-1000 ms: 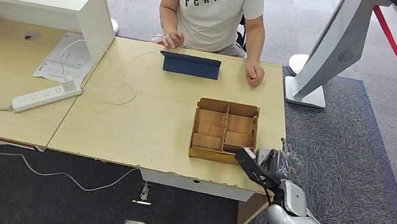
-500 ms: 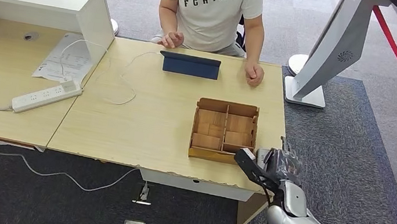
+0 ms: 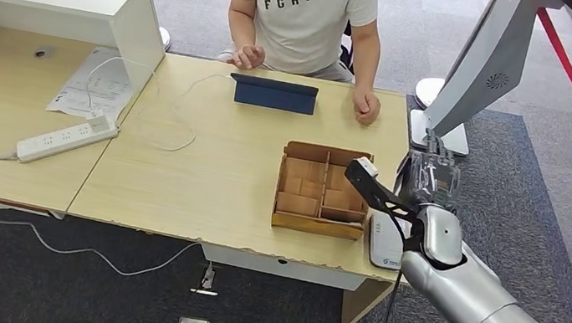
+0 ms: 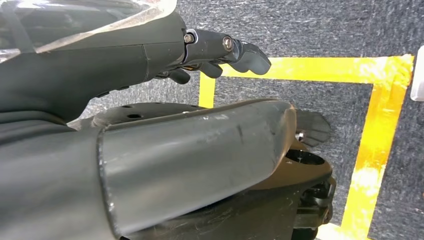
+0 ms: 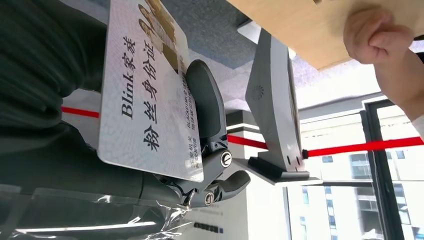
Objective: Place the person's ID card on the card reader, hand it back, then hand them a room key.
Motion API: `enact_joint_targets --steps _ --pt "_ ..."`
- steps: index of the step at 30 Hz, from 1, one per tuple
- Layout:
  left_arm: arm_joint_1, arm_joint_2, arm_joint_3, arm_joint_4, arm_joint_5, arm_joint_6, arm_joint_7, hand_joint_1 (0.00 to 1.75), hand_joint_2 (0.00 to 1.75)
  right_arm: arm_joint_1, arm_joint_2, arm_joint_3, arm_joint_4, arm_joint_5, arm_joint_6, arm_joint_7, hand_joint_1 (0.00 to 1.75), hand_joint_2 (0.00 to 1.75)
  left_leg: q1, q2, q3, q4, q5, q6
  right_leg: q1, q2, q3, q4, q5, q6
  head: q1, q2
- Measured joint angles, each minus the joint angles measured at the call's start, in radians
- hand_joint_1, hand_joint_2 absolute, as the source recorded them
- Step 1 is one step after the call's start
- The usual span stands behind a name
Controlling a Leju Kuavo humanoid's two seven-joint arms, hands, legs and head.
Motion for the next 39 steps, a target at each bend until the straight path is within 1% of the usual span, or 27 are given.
enact_joint_targets --steps 3,7,12,16,20,25,29,35,39 --pt "0.0 -0.001 0.0 0.0 -0.002 -0.002 0.015 0.0 0.0 -0.035 -0.002 0.0 -0.047 0.034 0.059 0.006 1.75 1.75 0.0 0.0 0.0 0.0 0.0 0.0 0.0 0.0 0.0 0.0 0.0 0.0 0.0 0.0" --pt "-0.002 -0.001 -0.006 0.0 -0.006 -0.013 0.022 0.0 0.0 -0.063 0.03 0.007 -0.067 0.069 0.11 -0.04 1.75 1.75 0.0 0.0 0.0 0.0 0.0 0.0 0.001 0.0 0.0 0.0 0.0 0.0 0.0 0.0" --pt "-0.004 -0.002 -0.011 0.0 -0.006 -0.013 0.025 0.0 0.0 -0.065 0.086 0.014 -0.062 0.082 0.107 -0.085 1.75 1.75 0.001 0.0 0.0 0.0 0.0 -0.001 0.001 0.0 0.0 0.0 0.0 0.0 0.0 0.0" --pt "-0.005 -0.003 -0.018 0.0 -0.005 -0.002 0.027 0.0 0.0 -0.066 0.117 0.023 -0.055 0.086 0.107 -0.091 1.75 1.75 0.002 0.0 0.0 0.0 0.0 0.0 0.001 0.0 0.0 0.0 0.0 0.0 0.0 0.0" --pt "-0.006 -0.005 -0.023 0.0 -0.004 0.006 0.026 0.0 0.0 -0.066 0.137 0.026 -0.047 0.088 0.11 -0.089 1.75 1.75 0.002 0.0 0.0 0.0 0.0 0.0 0.001 0.0 0.0 0.0 0.0 0.0 0.0 0.0" --pt "-0.006 -0.005 -0.024 0.0 -0.003 0.007 0.026 0.0 0.0 -0.067 0.151 0.026 -0.038 0.088 0.113 -0.084 1.75 1.75 0.002 0.0 0.0 0.0 0.0 0.0 0.001 0.0 0.0 0.0 0.0 0.0 0.0 0.0" --pt "-0.006 -0.005 -0.024 0.0 -0.003 -0.006 0.016 0.0 0.0 -0.068 0.155 0.026 -0.03 0.089 0.115 -0.064 1.75 1.75 0.002 0.0 0.0 0.0 0.0 0.0 0.001 0.0 0.0 0.0 0.0 0.0 0.0 0.0" --pt "-0.006 -0.005 -0.024 0.0 -0.007 -0.035 -0.006 0.0 0.0 -0.07 0.154 0.025 -0.019 0.087 0.116 -0.056 1.75 1.75 0.002 0.0 0.0 0.0 0.0 0.0 0.001 0.0 0.0 0.0 0.0 0.0 0.0 0.0" --pt "-0.006 -0.005 -0.024 0.0 -0.01 -0.056 -0.01 0.0 0.0 -0.071 0.143 0.023 -0.016 0.086 0.116 -0.043 1.75 1.75 0.002 0.0 0.0 0.0 0.0 0.0 0.001 0.0 0.0 0.0 0.0 0.0 0.0 0.0"
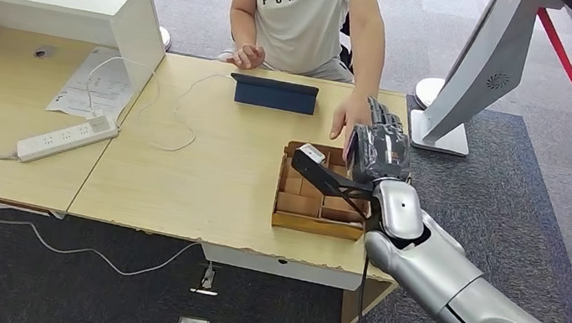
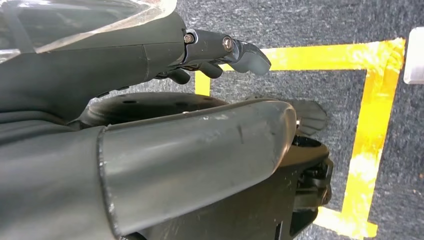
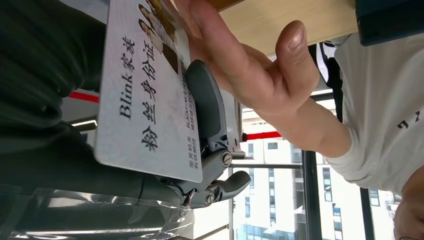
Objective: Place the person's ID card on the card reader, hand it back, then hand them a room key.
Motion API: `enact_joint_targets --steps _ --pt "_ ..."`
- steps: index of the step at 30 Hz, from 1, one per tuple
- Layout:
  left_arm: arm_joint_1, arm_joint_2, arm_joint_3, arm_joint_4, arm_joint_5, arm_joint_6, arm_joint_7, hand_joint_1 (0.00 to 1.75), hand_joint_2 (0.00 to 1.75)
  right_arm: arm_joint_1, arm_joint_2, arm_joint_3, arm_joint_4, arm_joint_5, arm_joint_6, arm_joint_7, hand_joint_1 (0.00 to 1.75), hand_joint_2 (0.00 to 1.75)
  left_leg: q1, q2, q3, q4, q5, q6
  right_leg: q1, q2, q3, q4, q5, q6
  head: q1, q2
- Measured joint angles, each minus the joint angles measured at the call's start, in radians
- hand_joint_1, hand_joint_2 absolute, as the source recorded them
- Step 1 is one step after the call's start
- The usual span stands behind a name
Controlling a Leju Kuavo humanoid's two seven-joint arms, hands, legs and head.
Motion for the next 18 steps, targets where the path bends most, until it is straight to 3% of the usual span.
enact_joint_targets --steps 7,8,10,12,14,18 --pt "0.0 0.0 -0.001 0.0 0.0 -0.02 0.005 0.0 0.0 0.006 -0.036 -0.002 -0.006 0.01 0.0 0.035 1.75 1.75 0.0 0.0 0.0 0.0 0.0 0.0 0.0 0.0 0.0 0.0 0.0 0.0 0.0 0.0" --pt "0.0 0.0 -0.001 0.0 -0.001 -0.022 0.005 0.0 0.0 0.008 -0.041 -0.003 -0.01 0.011 0.0 0.04 1.68 1.75 0.0 0.0 0.0 0.0 0.0 0.0 0.0 0.0 0.0 0.0 0.0 0.0 0.0 0.0" --pt "0.0 0.0 -0.003 0.0 -0.002 -0.023 0.005 0.0 0.0 0.012 -0.051 -0.006 -0.017 0.013 -0.001 0.047 0.81 1.75 0.0 0.0 0.0 0.0 0.0 0.0 0.0 0.0 0.0 0.0 0.0 0.0 0.0 0.0" --pt "-0.001 0.0 -0.004 0.0 -0.002 -0.023 0.005 0.0 0.0 0.017 -0.059 -0.01 -0.025 0.013 -0.006 0.05 0.0 0.87 0.0 0.0 0.0 0.0 0.0 0.0 0.0 0.0 0.0 0.0 0.0 0.0 0.0 0.0" --pt "-0.001 0.0 -0.005 0.0 -0.002 -0.022 0.004 0.0 0.0 0.025 -0.066 -0.014 -0.033 0.012 -0.017 0.051 0.0 0.0 0.0 0.0 0.0 0.0 0.0 0.0 0.0 0.0 0.0 0.0 0.0 0.0 0.0 0.0" --pt "-0.001 0.0 -0.007 0.0 0.0 -0.019 0.004 0.0 0.0 0.035 -0.079 -0.02 -0.048 0.008 -0.023 0.04 0.0 0.0 0.0 0.0 0.0 0.0 0.0 0.0 0.0 0.0 0.0 0.0 0.0 0.0 0.0 0.0"
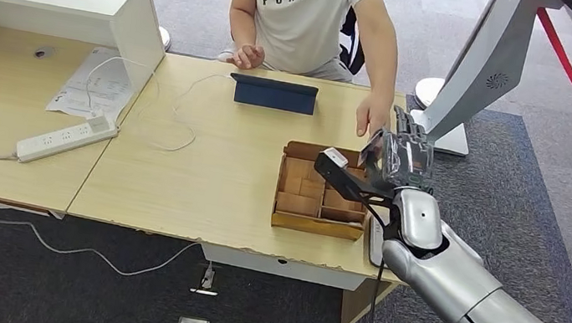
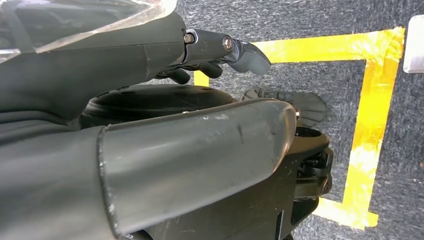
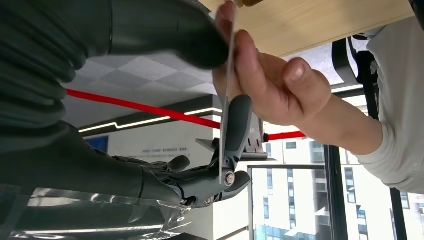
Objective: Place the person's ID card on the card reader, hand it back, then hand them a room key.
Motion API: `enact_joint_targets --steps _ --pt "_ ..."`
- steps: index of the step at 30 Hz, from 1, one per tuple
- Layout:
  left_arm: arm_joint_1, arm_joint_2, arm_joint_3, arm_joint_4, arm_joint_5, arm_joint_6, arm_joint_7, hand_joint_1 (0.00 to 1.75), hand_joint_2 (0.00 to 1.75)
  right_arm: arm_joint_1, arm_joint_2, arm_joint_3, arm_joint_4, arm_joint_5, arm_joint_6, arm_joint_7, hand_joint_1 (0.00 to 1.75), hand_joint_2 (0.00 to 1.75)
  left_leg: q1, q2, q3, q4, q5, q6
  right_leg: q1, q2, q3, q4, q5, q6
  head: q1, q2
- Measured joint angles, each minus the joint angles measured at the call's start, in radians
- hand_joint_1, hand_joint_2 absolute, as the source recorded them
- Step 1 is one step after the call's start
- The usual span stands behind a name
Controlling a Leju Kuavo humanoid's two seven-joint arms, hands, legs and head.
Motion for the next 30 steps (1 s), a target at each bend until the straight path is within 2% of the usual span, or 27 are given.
enact_joint_targets --steps 10,16,19,23,27,30 --pt "0.0 0.0 0.0 0.0 0.004 0.017 0.005 0.0 0.0 0.002 -0.025 -0.003 -0.038 0.009 0.008 0.001 0.0 0.0 0.0 0.0 0.0 0.0 0.0 0.0 0.0 0.0 0.0 0.0 0.0 0.0 0.0 0.0" --pt "0.001 0.0 0.002 0.0 0.005 0.034 0.003 0.0 0.0 0.009 -0.049 -0.023 -0.056 -0.033 -0.111 0.013 0.0 0.0 0.0 0.0 0.0 0.0 0.0 0.0 0.0 0.0 0.0 0.0 0.0 0.0 0.0 0.0" --pt "0.002 0.0 0.007 0.0 0.005 0.037 -0.011 0.0 0.0 0.028 -0.074 -0.048 -0.075 -0.09 -0.192 -0.043 0.0 0.0 0.0 0.0 0.0 0.0 0.0 0.0 0.0 0.0 0.0 0.0 0.0 0.0 0.0 0.0" --pt "0.003 0.0 0.015 0.0 0.006 0.034 -0.024 0.0 0.0 0.089 -0.113 -0.098 -0.134 -0.201 -0.294 -0.159 0.0 0.0 0.0 0.0 0.0 0.0 0.0 0.0 0.0 0.0 0.0 0.0 0.0 0.0 0.0 0.0" --pt "0.005 0.0 0.03 0.001 0.007 0.036 -0.025 0.0 0.0 0.192 -0.137 -0.176 -0.218 -0.29 -0.316 -0.278 0.0 0.0 0.0 0.0 0.0 0.0 -0.001 0.0 0.0 0.0 0.001 0.0 0.0 0.0 0.0 0.0" --pt "0.006 0.0 0.035 0.001 0.007 0.05 -0.023 0.0 0.0 0.284 -0.145 -0.241 -0.294 -0.307 -0.316 -0.345 0.0 0.0 0.0 -0.001 0.0 0.0 -0.001 0.0 0.001 0.0 0.001 0.0 0.0 0.0 0.0 0.0"
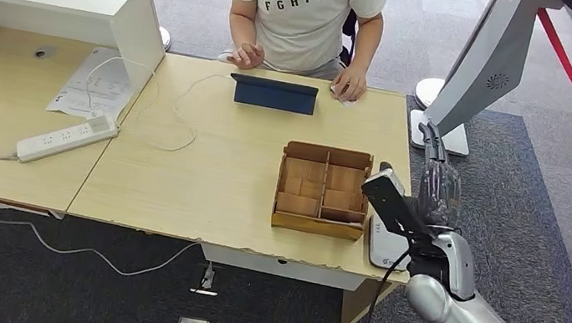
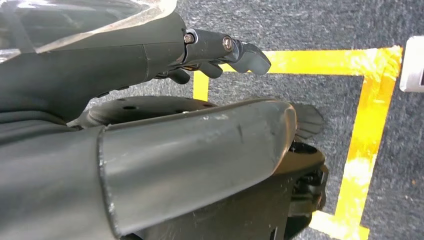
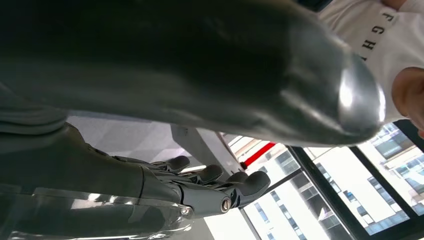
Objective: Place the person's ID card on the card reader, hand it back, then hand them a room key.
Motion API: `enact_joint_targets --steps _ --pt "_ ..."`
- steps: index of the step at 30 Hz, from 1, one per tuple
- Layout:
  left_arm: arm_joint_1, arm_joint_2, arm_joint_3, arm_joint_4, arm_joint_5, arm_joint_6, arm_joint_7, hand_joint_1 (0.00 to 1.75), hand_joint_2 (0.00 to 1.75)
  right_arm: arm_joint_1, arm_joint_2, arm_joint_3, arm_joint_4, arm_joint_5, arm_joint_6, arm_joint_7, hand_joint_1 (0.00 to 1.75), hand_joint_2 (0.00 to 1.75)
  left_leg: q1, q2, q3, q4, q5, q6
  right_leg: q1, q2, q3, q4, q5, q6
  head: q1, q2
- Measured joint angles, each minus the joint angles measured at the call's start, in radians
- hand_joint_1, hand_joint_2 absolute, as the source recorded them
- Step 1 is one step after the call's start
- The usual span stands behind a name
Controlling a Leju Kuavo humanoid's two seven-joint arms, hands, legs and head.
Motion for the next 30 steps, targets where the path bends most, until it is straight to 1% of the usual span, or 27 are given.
enact_joint_targets --steps 3,6,9,13,16,21,24,30 --pt "0.001 0.0 0.005 0.0 0.0 0.008 0.002 0.0 0.0 0.074 -0.005 -0.055 -0.071 0.008 0.0 -0.023 0.0 0.0 0.0 0.0 0.0 0.0 0.0 0.0 0.0 0.0 0.0 0.0 0.0 0.0 0.0 0.0" --pt "0.002 0.0 0.01 0.0 0.0 0.014 0.004 0.0 0.0 0.114 -0.016 -0.088 -0.128 0.011 0.0 -0.019 0.0 0.0 0.0 0.001 0.0 0.0 0.0 0.0 0.0 0.0 0.0 0.0 0.0 0.0 0.0 0.0" --pt "0.003 0.0 0.015 0.0 0.0 0.034 0.004 0.0 0.0 0.138 -0.026 -0.086 -0.184 0.034 0.002 0.038 0.0 0.0 0.0 0.001 0.0 0.0 0.0 0.0 0.0 0.0 0.0 0.0 0.0 0.0 0.0 0.0" --pt "0.003 0.0 0.019 0.0 0.0 0.051 0.005 0.0 0.0 0.151 -0.032 -0.039 -0.24 0.097 0.028 0.138 0.0 1.75 0.0 0.002 0.0 0.0 0.0 0.0 0.0 0.0 0.0 0.0 0.0 0.0 0.0 0.0" --pt "0.004 0.0 0.021 0.0 0.0 0.054 0.013 0.0 0.0 0.153 -0.034 0.0 -0.267 0.128 0.066 0.204 0.0 1.75 0.0 0.001 0.0 0.0 0.0 0.0 0.0 0.0 0.0 0.0 0.0 0.0 0.0 0.0" --pt "0.004 0.0 0.022 0.0 0.0 0.056 0.028 0.0 0.0 0.155 -0.039 0.058 -0.293 0.155 0.137 0.292 0.0 1.75 0.0 0.001 0.0 0.0 0.0 0.0 0.0 0.0 0.0 0.0 0.0 0.0 0.0 0.0" --pt "0.004 0.0 0.023 0.0 0.0 0.056 0.031 0.0 0.0 0.157 -0.041 0.083 -0.299 0.174 0.168 0.319 0.0 1.75 0.0 0.001 0.0 0.0 0.0 0.0 0.0 0.0 0.0 0.0 0.0 0.0 0.0 0.0" --pt "0.004 0.0 0.022 0.0 -0.003 0.056 0.03 0.0 0.0 0.157 -0.041 0.122 -0.299 0.224 0.221 0.343 0.0 1.75 0.0 0.001 0.0 0.0 0.0 0.0 0.0 0.0 0.0 0.0 0.0 0.0 0.0 0.0"
